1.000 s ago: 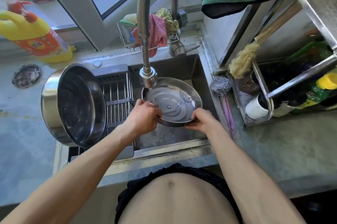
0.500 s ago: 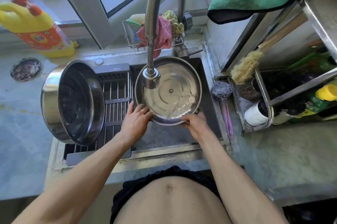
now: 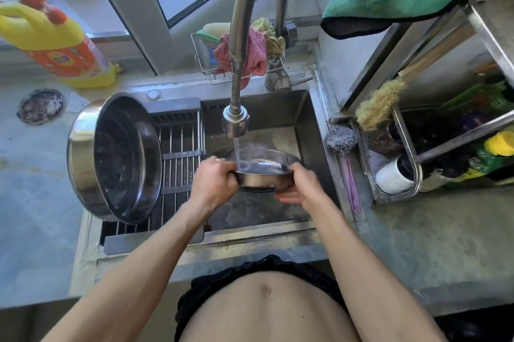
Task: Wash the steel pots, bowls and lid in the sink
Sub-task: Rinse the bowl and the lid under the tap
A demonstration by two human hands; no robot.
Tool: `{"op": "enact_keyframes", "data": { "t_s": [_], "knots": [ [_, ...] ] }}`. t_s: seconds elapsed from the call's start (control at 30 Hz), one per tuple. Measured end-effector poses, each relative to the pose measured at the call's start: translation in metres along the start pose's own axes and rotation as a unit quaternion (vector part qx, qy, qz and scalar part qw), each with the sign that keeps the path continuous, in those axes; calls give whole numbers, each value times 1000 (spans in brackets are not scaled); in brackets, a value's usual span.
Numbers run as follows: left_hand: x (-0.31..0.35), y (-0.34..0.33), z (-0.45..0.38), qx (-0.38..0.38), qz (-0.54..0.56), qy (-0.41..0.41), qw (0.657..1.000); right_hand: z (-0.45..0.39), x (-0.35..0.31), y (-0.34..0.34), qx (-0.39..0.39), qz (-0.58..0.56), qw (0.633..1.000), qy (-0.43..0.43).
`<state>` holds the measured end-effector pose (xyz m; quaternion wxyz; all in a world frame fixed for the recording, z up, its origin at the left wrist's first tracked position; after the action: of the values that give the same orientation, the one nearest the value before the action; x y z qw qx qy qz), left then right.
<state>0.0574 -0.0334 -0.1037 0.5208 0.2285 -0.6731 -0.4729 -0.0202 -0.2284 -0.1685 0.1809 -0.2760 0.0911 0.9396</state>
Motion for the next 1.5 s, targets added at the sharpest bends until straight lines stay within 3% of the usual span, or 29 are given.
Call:
{"op": "enact_keyframes", "data": {
  "t_s": [0.1,0.2,0.37,0.6,0.77,0.9,0.97,1.07,1.2,1.33,1.4,1.5],
  "knots": [
    [22,25,-7,54,-56,-131,988,8,28,-21,-85,-109,987,-87],
    [42,38,3,84,-113,-247,959,6,35,-32,-114,-191,971,-90],
    [21,34,26,99,-133,-304,938,-4,33,-33,-92,-247,964,-48],
    [-22,-17,26,-5,-134,-144,980,0,10,-11,-23,-219,972,85],
    [-15,-48,26,-75,-76,-54,993,14,-14,9,28,-70,985,156],
    [-14,-57,29,-129,-28,38,990,25,-38,21,126,103,961,226],
    [-14,-48,28,-120,16,87,989,23,-41,21,127,124,963,201],
    [-15,-20,18,-52,27,117,991,10,-24,21,74,60,991,92],
    [24,23,0,37,-49,-65,996,4,19,1,-59,-119,990,-47],
    [61,37,1,70,-108,-241,962,4,44,-18,-122,-219,963,-99],
    [65,38,5,79,-123,-280,949,-2,44,-18,-113,-236,961,-84],
    [50,30,7,78,-136,-275,949,-10,35,-14,-86,-276,957,-39]
  ]
}}
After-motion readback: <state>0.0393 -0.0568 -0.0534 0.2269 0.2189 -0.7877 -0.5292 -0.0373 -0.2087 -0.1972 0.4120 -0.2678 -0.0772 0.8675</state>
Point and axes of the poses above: each hand's wrist, its own z-axis away from the middle knuckle, its own y-axis out of the back of the hand, x = y × z, the point moved 8 cm from there along -z, towards the middle knuckle, and after that the axes turned 1 degree about z, right-handed, at the moved point
